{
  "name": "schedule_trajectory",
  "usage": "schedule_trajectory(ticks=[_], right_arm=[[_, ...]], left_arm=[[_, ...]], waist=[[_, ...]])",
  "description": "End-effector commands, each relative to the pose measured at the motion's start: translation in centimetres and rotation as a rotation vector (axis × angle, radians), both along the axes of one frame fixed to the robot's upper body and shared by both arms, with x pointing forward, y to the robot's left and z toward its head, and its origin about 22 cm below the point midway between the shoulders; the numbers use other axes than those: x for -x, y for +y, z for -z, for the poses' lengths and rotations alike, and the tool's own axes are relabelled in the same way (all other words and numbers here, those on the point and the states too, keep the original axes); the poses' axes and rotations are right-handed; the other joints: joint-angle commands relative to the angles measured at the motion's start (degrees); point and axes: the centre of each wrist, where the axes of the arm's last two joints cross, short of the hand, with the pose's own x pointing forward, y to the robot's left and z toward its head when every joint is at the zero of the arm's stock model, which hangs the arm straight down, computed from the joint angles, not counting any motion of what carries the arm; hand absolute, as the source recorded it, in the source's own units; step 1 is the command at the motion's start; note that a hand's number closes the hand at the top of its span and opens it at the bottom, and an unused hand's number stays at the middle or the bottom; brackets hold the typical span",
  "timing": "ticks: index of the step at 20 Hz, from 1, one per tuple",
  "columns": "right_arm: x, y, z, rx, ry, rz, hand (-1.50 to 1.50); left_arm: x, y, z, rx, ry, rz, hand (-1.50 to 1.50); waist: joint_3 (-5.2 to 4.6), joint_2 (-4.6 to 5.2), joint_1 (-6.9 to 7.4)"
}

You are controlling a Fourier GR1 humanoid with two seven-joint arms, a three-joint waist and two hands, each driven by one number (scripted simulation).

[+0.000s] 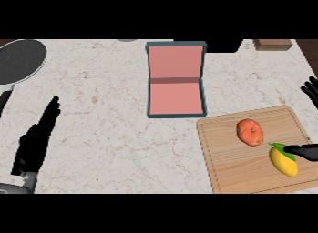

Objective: Pick the lemon from the cutting board and place it in the cardboard box

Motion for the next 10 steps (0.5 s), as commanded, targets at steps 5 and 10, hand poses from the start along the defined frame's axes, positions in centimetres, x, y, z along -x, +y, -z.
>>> schedule_trajectory(ticks=[5, 10], right_arm=[[0.3, -5.2, -5.1, 0.556, 0.075, -0.103, -1.50], [0.1, -5.6, -9.8, 0.909, 0.272, -0.221, -1.50]], left_arm=[[0.5, -0.6, -0.7, 0.014, 0.002, 0.008, 0.00], [0.2, -0.7, -0.7, 0.003, 0.015, 0.001, 0.00]], waist=[[-0.09, 0.04, 0.58], [-0.25, 0.01, 0.59]])
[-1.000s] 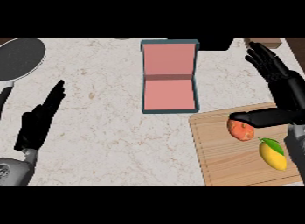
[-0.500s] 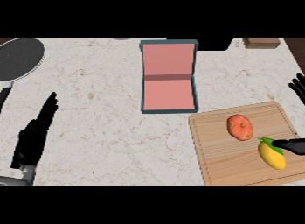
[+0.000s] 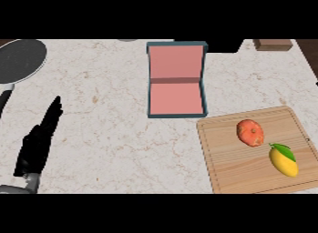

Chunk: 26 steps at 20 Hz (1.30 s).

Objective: Pick the lemon from the cutting board and place it in the cardboard box

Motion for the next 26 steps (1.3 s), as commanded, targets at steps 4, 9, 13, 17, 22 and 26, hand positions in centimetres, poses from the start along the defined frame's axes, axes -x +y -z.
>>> schedule_trajectory(ticks=[4, 9, 13, 17, 22, 26], right_arm=[[0.8, 0.6, -1.1, 0.372, 0.233, -0.127, -1.50], [1.8, 4.0, 0.5, 0.422, 0.265, -0.129, -1.50], [2.7, 6.3, 1.4, 0.428, 0.258, -0.067, -1.50], [2.4, 7.3, 3.0, 0.450, 0.274, -0.053, -1.50], [1.0, 6.5, 2.6, 0.503, 0.308, -0.014, -1.50], [1.1, 6.5, 5.9, 0.497, 0.307, -0.010, -1.50]], left_arm=[[-1.0, 0.0, -0.9, 0.005, 0.000, -0.014, 0.00], [0.8, -0.3, -0.5, -0.003, 0.007, -0.005, 0.00], [0.8, 1.3, -0.4, -0.019, -0.010, -0.024, 0.00], [-1.1, 0.9, -0.8, 0.004, 0.004, -0.007, 0.00], [-0.2, 0.9, -0.6, 0.011, 0.006, -0.018, 0.00], [0.1, 0.0, 0.0, -0.012, -0.001, -0.015, 0.00]], waist=[[0.02, 0.01, -0.50], [0.03, -0.19, -0.71], [0.02, -0.18, -0.85], [0.04, -0.09, -0.79], [0.05, -0.07, -0.39], [0.06, -0.04, -0.40]])
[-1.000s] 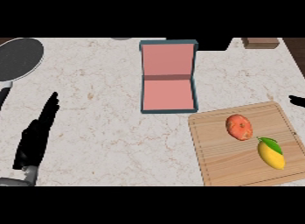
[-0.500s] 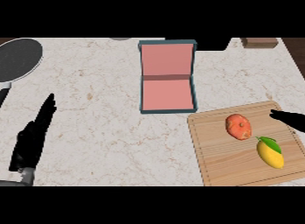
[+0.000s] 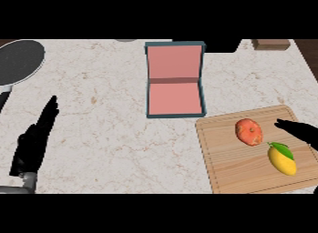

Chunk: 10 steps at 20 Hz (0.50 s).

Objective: Pick the lemon from the cutting board and place it in the cardboard box

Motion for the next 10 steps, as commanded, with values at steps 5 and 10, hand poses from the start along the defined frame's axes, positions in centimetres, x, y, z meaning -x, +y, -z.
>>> schedule_trajectory(ticks=[5, 10], right_arm=[[1.5, -0.6, 2.8, -0.009, -0.009, 0.003, -1.50], [0.1, -0.3, 1.8, 0.003, 0.004, 0.003, -1.50]], left_arm=[[0.0, -1.2, -0.5, 0.016, 0.003, 0.017, 0.00], [-0.7, 1.2, -1.6, -0.011, -0.006, -0.015, 0.00]], waist=[[0.01, -0.01, -0.13], [0.00, 0.00, -0.09]])
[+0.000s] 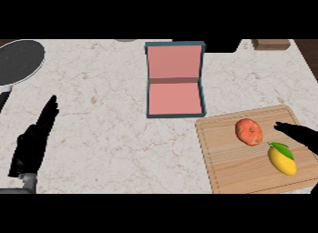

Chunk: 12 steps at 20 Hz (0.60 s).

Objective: Pick the lemon from the cutting board and place it in the cardboard box

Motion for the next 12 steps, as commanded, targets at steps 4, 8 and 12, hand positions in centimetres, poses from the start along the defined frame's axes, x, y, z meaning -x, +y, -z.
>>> schedule_trajectory(ticks=[4, 8, 12], right_arm=[[-0.5, 1.4, 2.3, -0.005, -0.006, 0.016, -1.50], [-1.2, 1.7, 3.1, -0.017, 0.001, 0.009, -1.50], [-0.7, -0.1, 1.9, 0.002, 0.008, 0.020, -1.50]], left_arm=[[0.8, -1.0, -0.1, -0.008, -0.004, -0.009, 0.00], [0.6, -0.2, 0.9, 0.001, -0.001, -0.005, 0.00], [0.0, -0.4, 0.2, 0.003, -0.007, 0.007, 0.00]], waist=[[0.00, -0.01, 0.13], [0.00, 0.03, 0.14], [0.00, 0.01, 0.01]])
